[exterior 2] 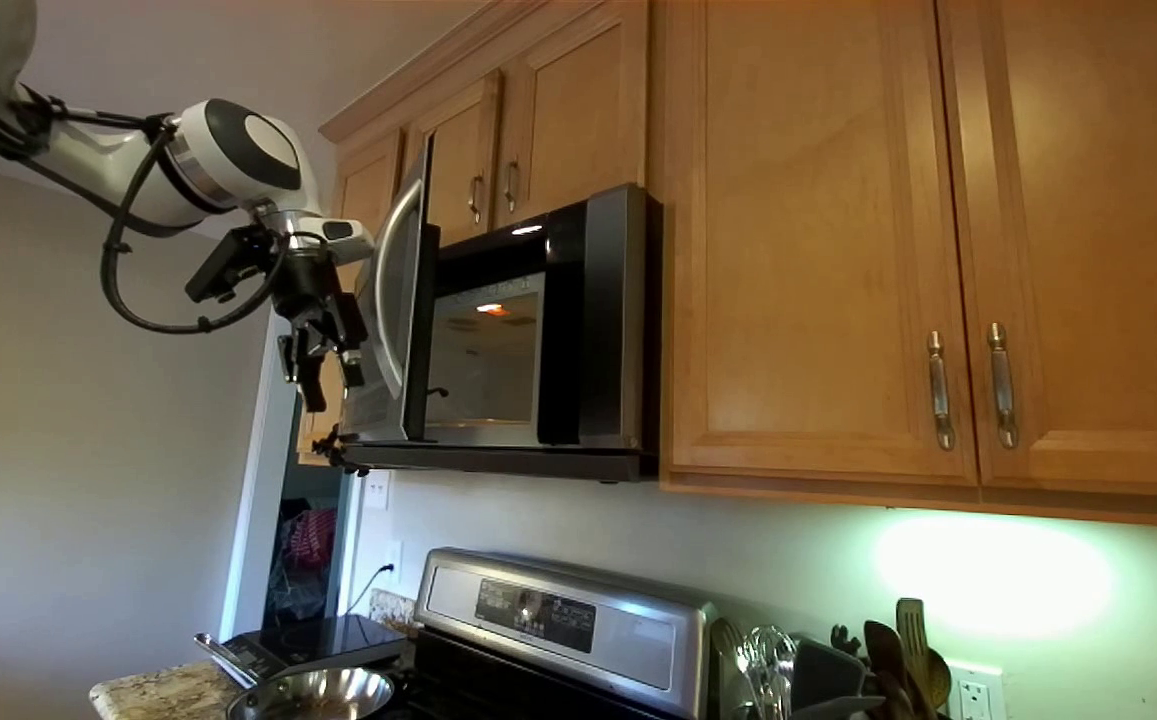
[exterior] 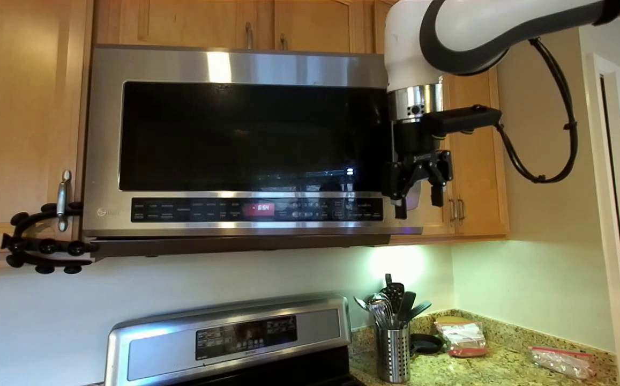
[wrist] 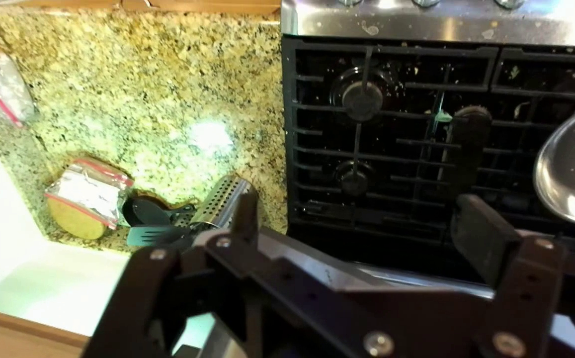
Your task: Open the microwave
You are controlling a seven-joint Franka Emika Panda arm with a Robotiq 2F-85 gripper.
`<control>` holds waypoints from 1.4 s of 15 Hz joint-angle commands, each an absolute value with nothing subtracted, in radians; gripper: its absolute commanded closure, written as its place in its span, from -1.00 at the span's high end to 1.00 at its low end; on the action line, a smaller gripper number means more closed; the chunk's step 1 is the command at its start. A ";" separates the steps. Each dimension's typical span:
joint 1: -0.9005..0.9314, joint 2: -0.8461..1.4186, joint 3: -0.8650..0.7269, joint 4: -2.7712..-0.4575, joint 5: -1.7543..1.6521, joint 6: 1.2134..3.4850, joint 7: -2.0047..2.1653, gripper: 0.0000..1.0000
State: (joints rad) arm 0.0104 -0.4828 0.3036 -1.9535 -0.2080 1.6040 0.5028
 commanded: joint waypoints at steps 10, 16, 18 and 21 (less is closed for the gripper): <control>-0.001 -0.593 0.232 -1.987 -0.207 1.447 0.577 1.00; 0.010 -0.550 0.258 -1.932 -0.203 1.411 0.567 1.00; 0.018 -0.570 0.251 -1.933 -0.202 1.400 0.540 1.00; 0.030 -0.627 0.230 -1.938 -0.195 1.385 0.474 1.00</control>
State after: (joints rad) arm 0.0117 -0.5635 0.2567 -1.9315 -0.2021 1.4113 0.5353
